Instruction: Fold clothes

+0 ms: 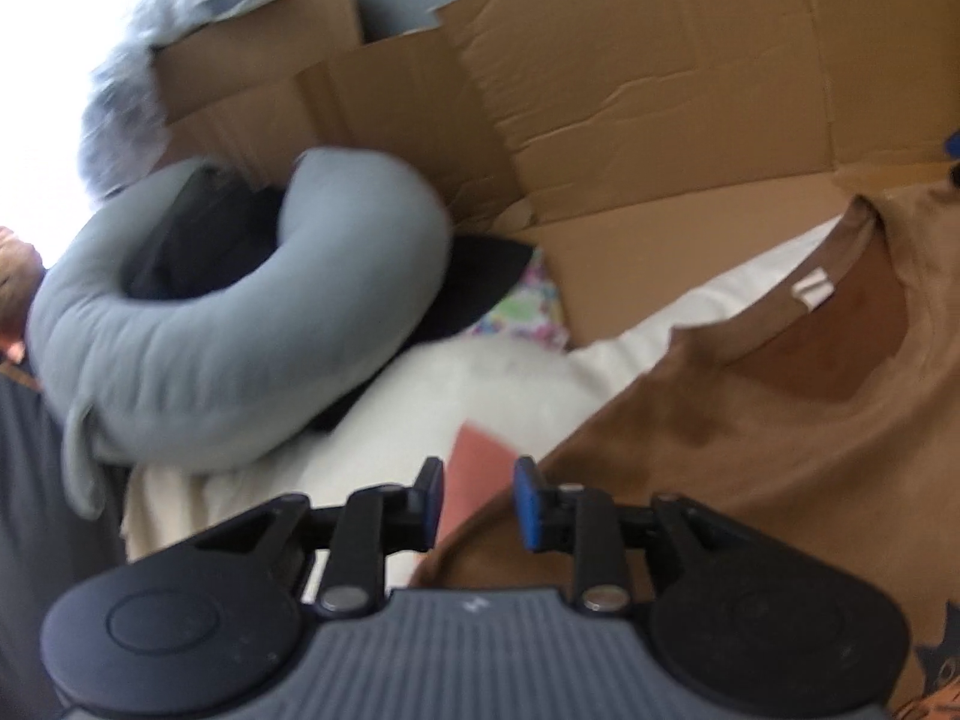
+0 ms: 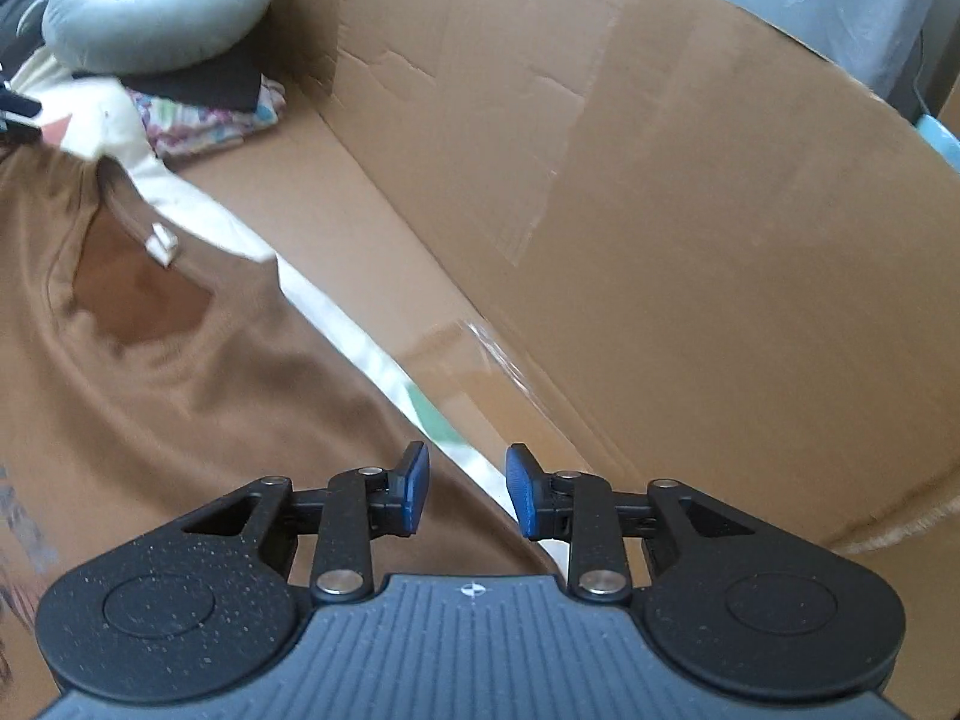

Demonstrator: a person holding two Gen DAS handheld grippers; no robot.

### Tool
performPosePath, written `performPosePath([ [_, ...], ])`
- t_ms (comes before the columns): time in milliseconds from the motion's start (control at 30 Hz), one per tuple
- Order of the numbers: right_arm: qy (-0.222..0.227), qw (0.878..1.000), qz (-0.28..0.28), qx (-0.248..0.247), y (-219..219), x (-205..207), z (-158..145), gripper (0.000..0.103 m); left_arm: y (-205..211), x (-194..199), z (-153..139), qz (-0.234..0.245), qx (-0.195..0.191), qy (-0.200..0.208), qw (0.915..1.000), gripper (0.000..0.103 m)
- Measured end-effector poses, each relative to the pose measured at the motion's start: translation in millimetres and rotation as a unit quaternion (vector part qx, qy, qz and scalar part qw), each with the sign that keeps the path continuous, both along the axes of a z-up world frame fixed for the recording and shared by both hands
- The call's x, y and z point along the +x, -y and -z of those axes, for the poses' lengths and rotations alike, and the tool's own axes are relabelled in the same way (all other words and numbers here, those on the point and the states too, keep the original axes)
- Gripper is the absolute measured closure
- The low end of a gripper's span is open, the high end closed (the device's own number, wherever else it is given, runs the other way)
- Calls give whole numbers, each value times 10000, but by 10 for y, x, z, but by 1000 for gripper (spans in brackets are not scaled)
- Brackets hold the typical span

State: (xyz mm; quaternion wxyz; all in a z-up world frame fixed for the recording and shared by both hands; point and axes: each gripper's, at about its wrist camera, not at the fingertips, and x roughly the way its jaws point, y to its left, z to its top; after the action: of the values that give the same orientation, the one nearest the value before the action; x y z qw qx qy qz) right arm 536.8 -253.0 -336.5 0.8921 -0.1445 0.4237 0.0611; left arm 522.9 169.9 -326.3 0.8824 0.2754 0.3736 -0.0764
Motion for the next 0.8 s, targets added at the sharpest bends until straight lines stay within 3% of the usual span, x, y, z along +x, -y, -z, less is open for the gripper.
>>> performPosePath([
  [167, 41, 9991, -55, 430, -133, 179, -1, 68, 211, 140, 105, 314, -72, -123, 9994, 75],
  [533, -107, 9960, -547, 700, -487, 390, 164, 68, 432, 300, 346, 629, -258, -531, 9963, 75],
  [667, -246, 9950, -671, 693, -537, 462, 242, 68, 446, 353, 395, 801, -483, -691, 9932, 66],
  [800, -343, 9935, -849, 674, -598, 519, 296, 68, 483, 401, 441, 967, -594, -849, 9899, 64],
])
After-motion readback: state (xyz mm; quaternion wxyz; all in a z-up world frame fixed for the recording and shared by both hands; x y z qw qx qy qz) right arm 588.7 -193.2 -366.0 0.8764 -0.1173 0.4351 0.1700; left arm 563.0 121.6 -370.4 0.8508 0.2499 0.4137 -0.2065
